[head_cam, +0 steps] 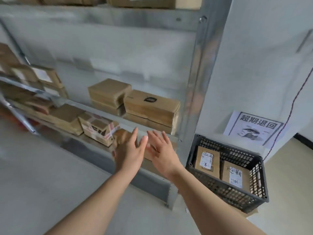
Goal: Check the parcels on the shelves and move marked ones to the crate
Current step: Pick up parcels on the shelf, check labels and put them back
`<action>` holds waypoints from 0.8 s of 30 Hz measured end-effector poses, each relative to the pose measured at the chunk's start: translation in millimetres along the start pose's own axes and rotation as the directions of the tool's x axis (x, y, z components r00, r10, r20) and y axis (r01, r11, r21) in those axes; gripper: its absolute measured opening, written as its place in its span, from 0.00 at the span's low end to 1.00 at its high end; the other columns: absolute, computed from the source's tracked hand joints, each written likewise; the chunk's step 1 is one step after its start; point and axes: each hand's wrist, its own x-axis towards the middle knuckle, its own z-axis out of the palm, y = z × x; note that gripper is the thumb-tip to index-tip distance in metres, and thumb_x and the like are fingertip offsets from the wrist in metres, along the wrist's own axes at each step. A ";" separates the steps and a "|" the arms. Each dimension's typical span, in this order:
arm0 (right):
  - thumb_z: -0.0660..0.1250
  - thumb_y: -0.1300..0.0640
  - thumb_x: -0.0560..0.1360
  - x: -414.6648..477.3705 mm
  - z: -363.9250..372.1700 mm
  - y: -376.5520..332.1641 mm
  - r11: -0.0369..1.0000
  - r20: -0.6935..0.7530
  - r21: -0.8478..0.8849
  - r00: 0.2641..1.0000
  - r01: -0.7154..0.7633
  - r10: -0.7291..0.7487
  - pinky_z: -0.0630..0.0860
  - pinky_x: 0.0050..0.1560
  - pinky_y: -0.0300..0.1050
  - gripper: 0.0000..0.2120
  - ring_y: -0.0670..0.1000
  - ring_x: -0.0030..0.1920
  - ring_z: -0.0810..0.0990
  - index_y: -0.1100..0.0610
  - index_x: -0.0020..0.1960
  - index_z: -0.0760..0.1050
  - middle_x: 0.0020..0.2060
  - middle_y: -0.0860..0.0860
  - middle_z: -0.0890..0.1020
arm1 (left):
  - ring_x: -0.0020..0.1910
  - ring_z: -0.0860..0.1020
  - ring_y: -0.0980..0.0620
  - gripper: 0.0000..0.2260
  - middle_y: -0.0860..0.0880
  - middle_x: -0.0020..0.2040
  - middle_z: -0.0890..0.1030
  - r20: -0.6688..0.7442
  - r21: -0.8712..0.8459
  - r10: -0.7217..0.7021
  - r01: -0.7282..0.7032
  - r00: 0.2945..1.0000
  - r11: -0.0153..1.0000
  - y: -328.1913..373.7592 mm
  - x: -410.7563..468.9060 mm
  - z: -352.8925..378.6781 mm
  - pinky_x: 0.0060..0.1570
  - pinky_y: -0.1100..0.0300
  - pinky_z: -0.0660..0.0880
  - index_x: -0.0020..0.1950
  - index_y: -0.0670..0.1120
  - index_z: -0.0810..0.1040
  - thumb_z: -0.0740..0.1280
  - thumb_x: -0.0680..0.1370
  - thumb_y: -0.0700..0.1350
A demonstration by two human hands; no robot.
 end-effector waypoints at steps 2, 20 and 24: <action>0.55 0.48 0.85 21.5 -1.0 -29.0 0.983 0.009 -0.170 0.997 0.071 -0.070 0.37 0.81 0.55 0.30 0.53 0.79 0.28 0.46 0.84 0.46 0.82 0.47 0.43 | 0.81 0.41 0.42 0.28 0.52 0.83 0.45 -0.009 0.107 -0.016 0.016 1.000 0.994 -7.8 18.5 -31.0 0.74 0.34 0.49 0.79 0.65 0.56 0.56 0.80 0.66; 0.57 0.41 0.83 184.8 70.4 -185.5 0.926 -0.018 -0.378 0.999 0.020 -0.029 0.36 0.76 0.74 0.35 0.63 0.75 0.21 0.37 0.82 0.39 0.79 0.52 0.27 | 0.77 0.28 0.38 0.35 0.54 0.79 0.29 -0.054 0.128 -0.084 0.091 0.995 0.988 -100.9 160.0 -202.9 0.67 0.21 0.40 0.79 0.69 0.45 0.55 0.75 0.74; 0.57 0.42 0.83 214.8 95.6 -201.3 0.939 -0.093 -0.329 0.993 -0.099 0.072 0.35 0.76 0.73 0.34 0.62 0.76 0.22 0.36 0.81 0.41 0.79 0.50 0.28 | 0.76 0.27 0.38 0.36 0.53 0.79 0.29 0.037 0.112 -0.014 0.009 0.999 0.994 -124.1 204.0 -223.1 0.68 0.24 0.41 0.79 0.68 0.42 0.53 0.75 0.73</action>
